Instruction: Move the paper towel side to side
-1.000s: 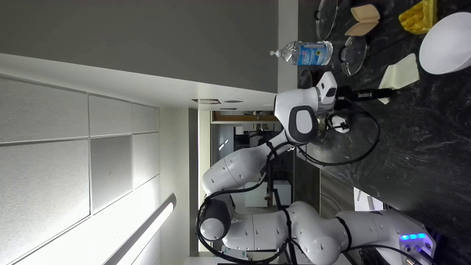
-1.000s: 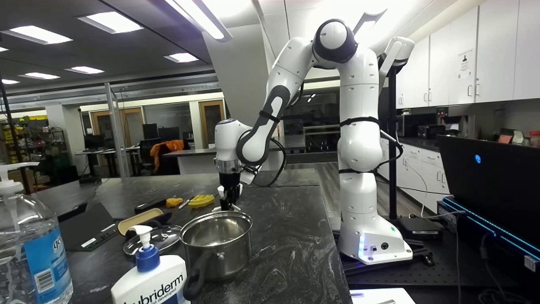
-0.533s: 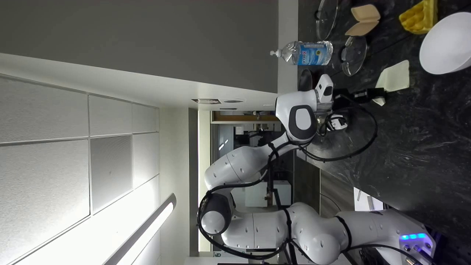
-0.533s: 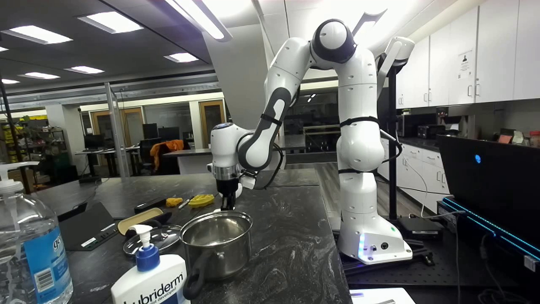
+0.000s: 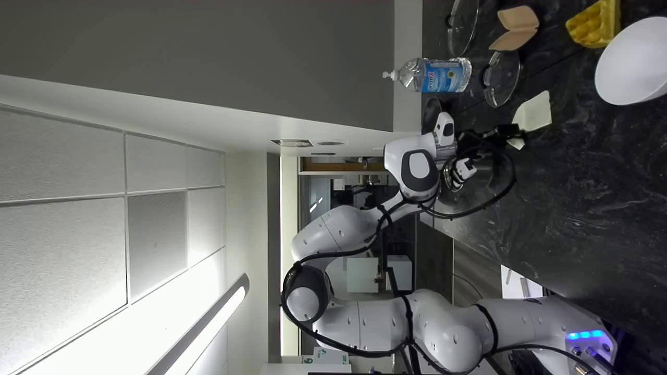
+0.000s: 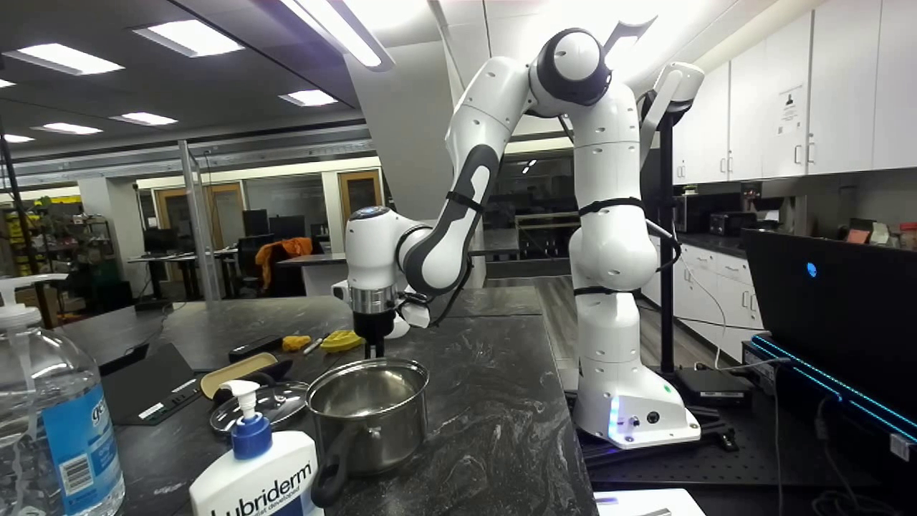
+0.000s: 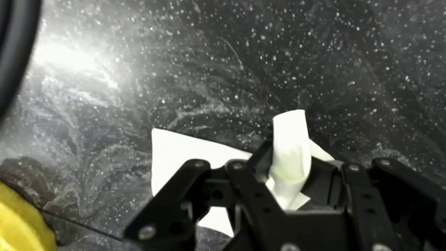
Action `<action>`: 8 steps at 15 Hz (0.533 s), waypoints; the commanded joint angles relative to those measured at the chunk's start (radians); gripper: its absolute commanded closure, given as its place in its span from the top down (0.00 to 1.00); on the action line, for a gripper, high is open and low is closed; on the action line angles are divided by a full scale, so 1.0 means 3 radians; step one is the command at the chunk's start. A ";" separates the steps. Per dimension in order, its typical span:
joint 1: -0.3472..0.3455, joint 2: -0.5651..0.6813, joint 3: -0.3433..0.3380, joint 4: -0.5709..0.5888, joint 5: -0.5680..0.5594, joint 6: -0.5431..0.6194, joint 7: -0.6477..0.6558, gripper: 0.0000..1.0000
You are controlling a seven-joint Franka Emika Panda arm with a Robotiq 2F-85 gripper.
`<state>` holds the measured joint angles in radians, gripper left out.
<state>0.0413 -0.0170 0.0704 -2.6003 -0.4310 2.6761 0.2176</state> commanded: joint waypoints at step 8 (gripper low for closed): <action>-0.0320 0.0019 -0.0384 0.0146 0.0006 -0.0025 0.0024 0.02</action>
<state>-0.0291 -0.0147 -0.0212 -2.5637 -0.4296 2.6761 0.2209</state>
